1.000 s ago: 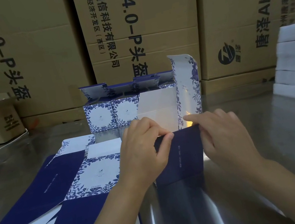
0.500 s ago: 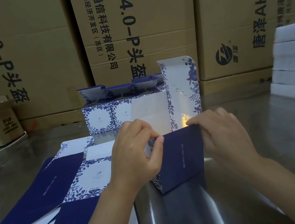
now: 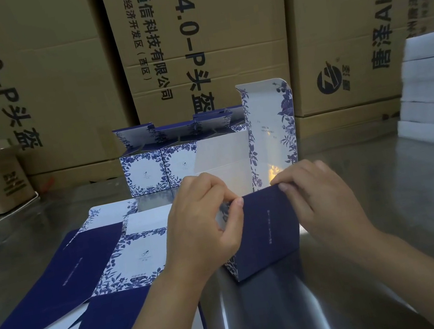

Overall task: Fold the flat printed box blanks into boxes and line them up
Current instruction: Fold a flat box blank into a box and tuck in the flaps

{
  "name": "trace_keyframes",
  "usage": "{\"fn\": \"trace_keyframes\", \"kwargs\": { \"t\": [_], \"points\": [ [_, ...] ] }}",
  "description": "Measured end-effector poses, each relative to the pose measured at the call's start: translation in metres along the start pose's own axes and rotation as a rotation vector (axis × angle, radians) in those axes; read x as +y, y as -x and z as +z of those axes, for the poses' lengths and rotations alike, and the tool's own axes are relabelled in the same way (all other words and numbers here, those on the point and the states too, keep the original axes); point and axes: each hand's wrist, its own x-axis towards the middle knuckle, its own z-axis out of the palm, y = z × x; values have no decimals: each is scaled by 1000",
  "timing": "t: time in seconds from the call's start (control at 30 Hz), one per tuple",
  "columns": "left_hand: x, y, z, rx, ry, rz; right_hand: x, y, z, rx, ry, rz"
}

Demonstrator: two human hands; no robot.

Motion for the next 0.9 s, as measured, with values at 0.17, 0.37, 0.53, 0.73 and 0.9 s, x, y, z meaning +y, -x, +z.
{"fn": "trace_keyframes", "kwargs": {
  "t": [0.17,0.37,0.53,0.73,0.9],
  "points": [
    [2,0,-1,10,-15,23,4,0,0,7,-37,5],
    [4,2,2,8,-12,39,1,2,3,15,-117,-50],
    [11,2,7,31,4,75,-12,8,7,-13,-226,-120],
    [17,4,10,45,-11,88,-14,5,3,-46,-282,-89],
    [18,2,9,17,-21,116,-16,3,-3,-93,-326,-46]
  ]
}}
